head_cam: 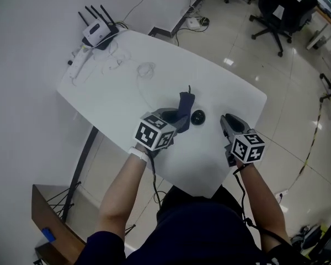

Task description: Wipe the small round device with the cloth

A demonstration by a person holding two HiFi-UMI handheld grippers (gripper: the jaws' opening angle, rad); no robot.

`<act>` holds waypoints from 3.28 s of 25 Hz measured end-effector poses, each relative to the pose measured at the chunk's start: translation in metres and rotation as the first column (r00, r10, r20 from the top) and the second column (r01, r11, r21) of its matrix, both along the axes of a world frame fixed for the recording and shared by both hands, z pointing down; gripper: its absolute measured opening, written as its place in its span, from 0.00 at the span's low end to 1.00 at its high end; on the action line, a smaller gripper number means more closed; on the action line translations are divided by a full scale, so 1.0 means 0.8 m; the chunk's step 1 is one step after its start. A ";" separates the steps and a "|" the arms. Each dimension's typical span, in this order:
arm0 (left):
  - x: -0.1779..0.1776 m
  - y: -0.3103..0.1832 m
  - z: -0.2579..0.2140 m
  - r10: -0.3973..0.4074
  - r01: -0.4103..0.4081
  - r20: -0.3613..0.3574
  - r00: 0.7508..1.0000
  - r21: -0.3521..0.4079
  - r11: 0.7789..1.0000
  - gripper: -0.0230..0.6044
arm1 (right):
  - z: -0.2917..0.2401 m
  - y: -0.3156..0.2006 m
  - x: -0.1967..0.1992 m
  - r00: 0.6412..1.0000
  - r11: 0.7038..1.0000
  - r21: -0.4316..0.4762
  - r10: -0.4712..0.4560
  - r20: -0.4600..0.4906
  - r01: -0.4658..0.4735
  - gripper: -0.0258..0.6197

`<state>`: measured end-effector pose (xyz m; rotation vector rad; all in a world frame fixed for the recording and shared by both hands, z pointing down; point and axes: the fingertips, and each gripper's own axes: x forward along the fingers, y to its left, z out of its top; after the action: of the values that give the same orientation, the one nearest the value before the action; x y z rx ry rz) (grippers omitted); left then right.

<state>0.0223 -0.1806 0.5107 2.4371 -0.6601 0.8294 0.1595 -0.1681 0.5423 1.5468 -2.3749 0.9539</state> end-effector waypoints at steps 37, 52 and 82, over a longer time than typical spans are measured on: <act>-0.020 0.185 0.142 -0.307 0.103 -0.249 0.919 -0.599 0.794 0.16 | 0.013 0.058 -0.009 0.996 0.997 -0.074 0.007 0.087 -0.001 0.16; -0.105 0.168 0.147 -0.279 0.312 0.163 0.946 -0.229 0.922 0.33 | -0.020 0.102 -0.076 0.997 0.999 -0.035 -0.031 0.077 0.034 0.15; 0.036 0.299 -0.065 -0.400 0.430 -0.309 0.863 0.033 0.902 0.04 | -0.121 0.254 -0.076 0.979 0.953 0.230 -0.201 -0.014 0.199 0.10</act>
<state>0.0512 0.0590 0.4585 2.3059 -1.0785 0.2553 0.0989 0.0352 0.4452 1.3349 -2.6665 0.6648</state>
